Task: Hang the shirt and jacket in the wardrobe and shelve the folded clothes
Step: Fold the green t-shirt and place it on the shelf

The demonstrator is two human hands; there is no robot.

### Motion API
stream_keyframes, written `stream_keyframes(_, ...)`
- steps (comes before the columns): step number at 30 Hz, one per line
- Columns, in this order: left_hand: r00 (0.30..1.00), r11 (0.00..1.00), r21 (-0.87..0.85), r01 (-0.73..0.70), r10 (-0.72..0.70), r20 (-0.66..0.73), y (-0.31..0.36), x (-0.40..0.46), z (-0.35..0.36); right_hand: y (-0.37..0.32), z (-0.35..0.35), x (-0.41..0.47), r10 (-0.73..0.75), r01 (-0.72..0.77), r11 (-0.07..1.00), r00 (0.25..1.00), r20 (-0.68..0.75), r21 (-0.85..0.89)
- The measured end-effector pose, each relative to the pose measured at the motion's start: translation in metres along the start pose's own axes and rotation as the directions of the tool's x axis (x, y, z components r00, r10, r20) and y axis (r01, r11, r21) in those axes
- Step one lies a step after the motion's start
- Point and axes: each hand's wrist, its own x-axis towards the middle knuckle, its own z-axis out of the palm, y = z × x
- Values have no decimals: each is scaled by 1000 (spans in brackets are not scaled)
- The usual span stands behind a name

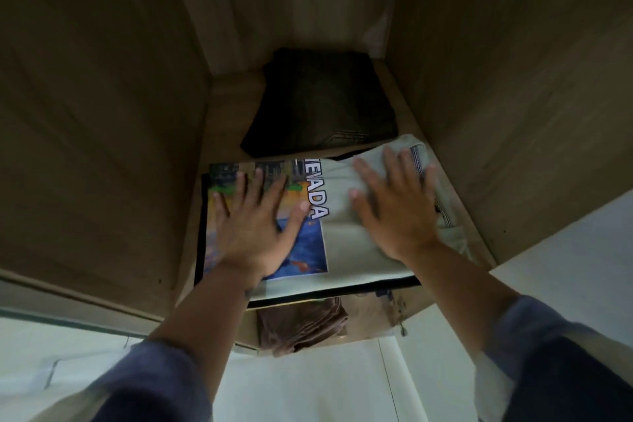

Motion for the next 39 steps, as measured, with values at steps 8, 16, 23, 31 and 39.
stream_keyframes(8,981,986,157,57,-85,172,-1,4,8,-1,15,3,7,38,987,961,277,-156)
stream_keyframes(16,999,976,214,-34,25,43,26,-55,-69,-7,-59,-60,-45,77,979,985,169,-186)
stream_keyframes(23,995,975,219,32,-10,-102,51,-159,-141,-34,-134,-141,-77,96,986,987,139,-137)
stream_keyframes(31,961,964,185,189,-144,-235,102,-323,-217,-48,-239,-279,-210,220,973,970,119,-68)
stream_keyframes(39,934,963,179,200,-132,-332,153,-423,-291,-33,-351,-357,-250,245,959,968,-15,-144)
